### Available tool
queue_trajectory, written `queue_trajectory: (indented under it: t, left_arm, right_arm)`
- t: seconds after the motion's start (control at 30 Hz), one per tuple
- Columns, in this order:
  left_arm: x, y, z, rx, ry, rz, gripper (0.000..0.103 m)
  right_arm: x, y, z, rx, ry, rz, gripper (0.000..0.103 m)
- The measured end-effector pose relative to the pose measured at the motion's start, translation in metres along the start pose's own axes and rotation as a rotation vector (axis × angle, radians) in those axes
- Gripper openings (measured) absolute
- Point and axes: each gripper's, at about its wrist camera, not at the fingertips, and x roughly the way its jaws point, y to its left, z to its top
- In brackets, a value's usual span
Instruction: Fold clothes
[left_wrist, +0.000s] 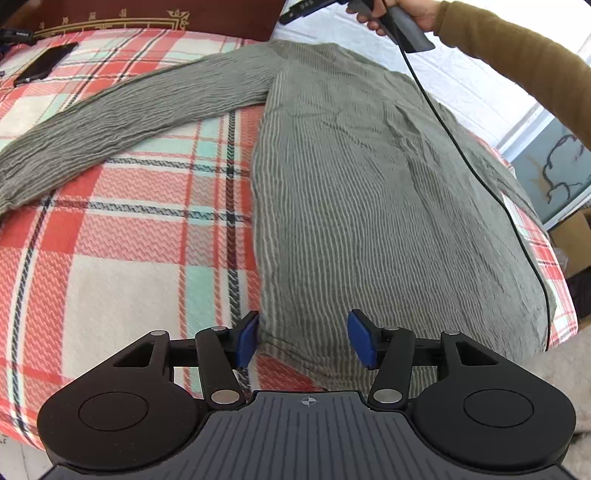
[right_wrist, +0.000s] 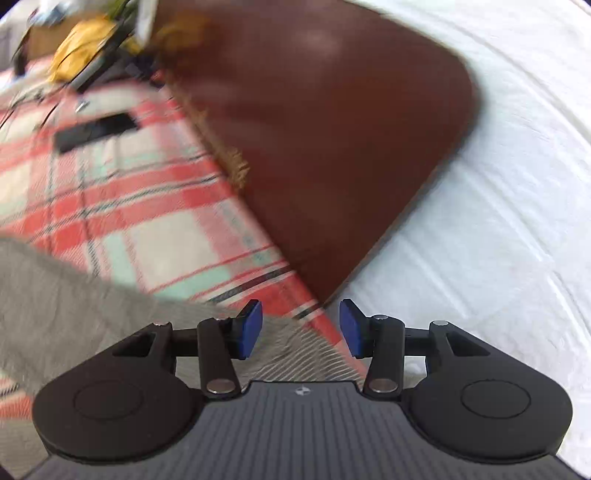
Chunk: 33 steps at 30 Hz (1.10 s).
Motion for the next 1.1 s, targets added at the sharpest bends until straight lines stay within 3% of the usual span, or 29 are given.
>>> queue_trajectory:
  t: [0.1, 0.23, 0.37, 0.5, 0.6, 0.63, 0.67, 0.73, 0.77, 0.8, 0.93, 1.1]
  left_arm:
    - [0.004, 0.001, 0.002, -0.016, -0.015, -0.005, 0.067]
    - [0.005, 0.004, 0.005, -0.019, -0.019, -0.024, 0.067]
    - [0.008, 0.012, 0.009, -0.037, -0.01, -0.063, 0.067]
    - [0.009, 0.017, 0.012, -0.04, 0.006, -0.096, 0.067]
    - [0.009, 0.018, 0.013, -0.029, 0.008, -0.103, 0.064]
    - [0.009, 0.018, 0.012, -0.023, 0.006, -0.099, 0.059]
    - [0.009, 0.017, 0.012, -0.019, 0.004, -0.089, 0.048]
    - [0.011, 0.017, 0.011, -0.013, 0.004, -0.065, 0.032]
    - [0.012, 0.017, 0.011, -0.013, 0.004, -0.054, 0.01]
    - [0.012, 0.017, 0.01, -0.018, 0.005, -0.05, 0.008]
    - [0.008, 0.015, 0.011, -0.029, -0.004, -0.056, 0.002]
    - [-0.014, -0.002, 0.017, 0.009, -0.064, -0.069, 0.002]
  right_arm:
    - [0.011, 0.022, 0.0, -0.126, 0.045, 0.008, 0.059]
    - [0.032, 0.04, -0.001, -0.278, 0.083, 0.017, 0.059]
    - [0.049, 0.037, 0.003, -0.279, 0.096, 0.102, 0.067]
    - [0.06, 0.033, 0.007, -0.281, 0.108, 0.183, 0.067]
    - [0.065, 0.026, 0.011, -0.246, 0.128, 0.239, 0.067]
    - [0.067, 0.024, 0.012, -0.234, 0.139, 0.257, 0.067]
    - [0.069, 0.023, 0.012, -0.224, 0.158, 0.28, 0.063]
    - [0.073, 0.019, 0.014, -0.165, 0.201, 0.355, 0.04]
    - [0.072, 0.019, 0.015, -0.154, 0.203, 0.363, 0.016]
    - [0.07, 0.02, 0.015, -0.152, 0.198, 0.361, 0.007]
    - [0.062, 0.023, 0.017, -0.144, 0.179, 0.351, 0.004]
    - [0.03, 0.001, 0.021, -0.064, 0.075, 0.341, 0.004]
